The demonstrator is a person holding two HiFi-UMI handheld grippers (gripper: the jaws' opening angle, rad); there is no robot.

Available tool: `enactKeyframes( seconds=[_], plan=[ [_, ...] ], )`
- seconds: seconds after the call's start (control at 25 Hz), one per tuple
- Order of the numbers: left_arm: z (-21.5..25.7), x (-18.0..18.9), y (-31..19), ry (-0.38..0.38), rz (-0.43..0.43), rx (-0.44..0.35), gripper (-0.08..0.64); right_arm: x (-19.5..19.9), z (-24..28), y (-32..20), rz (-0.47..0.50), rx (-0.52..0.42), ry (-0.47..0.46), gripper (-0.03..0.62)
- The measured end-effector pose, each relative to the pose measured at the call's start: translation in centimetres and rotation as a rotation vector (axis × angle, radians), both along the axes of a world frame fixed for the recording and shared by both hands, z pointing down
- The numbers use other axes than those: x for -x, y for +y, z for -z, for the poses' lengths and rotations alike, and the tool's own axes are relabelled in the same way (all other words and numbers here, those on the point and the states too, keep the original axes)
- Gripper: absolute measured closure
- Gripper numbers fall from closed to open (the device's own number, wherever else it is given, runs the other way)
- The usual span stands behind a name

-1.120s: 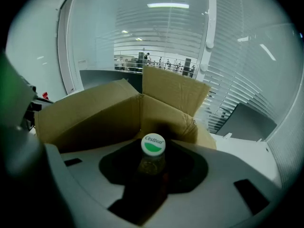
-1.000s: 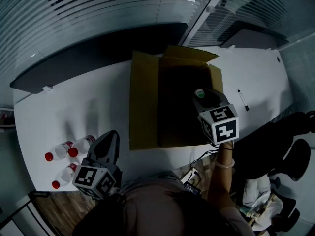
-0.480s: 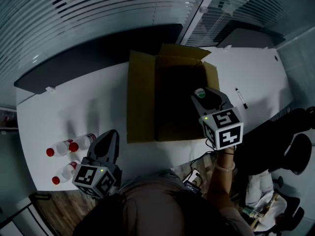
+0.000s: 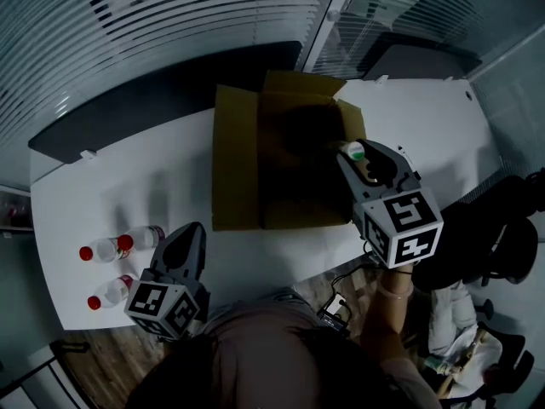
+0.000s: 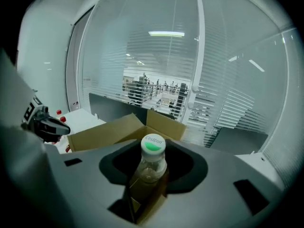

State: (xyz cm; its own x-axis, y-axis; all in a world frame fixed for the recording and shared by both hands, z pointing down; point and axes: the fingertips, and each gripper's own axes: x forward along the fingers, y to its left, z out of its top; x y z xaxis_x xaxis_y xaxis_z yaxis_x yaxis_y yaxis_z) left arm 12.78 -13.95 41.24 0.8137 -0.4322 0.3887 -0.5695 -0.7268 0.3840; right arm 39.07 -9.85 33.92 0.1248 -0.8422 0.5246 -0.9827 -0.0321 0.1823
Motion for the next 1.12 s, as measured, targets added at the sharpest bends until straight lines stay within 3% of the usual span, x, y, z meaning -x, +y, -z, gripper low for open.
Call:
enactKeyframes(
  seconds=[0.48, 1.12],
  plan=[
    [0.9, -0.2, 3.9, 0.032, -0.062, -0.054, 0.552, 2.1, 6.9, 5.1, 0.038, -0.153, 0.063, 0.420],
    [2.7, 2.4, 11.8, 0.024, -0.006, -0.063, 0.552, 6.8, 12.9, 12.7, 0.153, -0.296, 0.088, 0.422]
  ],
)
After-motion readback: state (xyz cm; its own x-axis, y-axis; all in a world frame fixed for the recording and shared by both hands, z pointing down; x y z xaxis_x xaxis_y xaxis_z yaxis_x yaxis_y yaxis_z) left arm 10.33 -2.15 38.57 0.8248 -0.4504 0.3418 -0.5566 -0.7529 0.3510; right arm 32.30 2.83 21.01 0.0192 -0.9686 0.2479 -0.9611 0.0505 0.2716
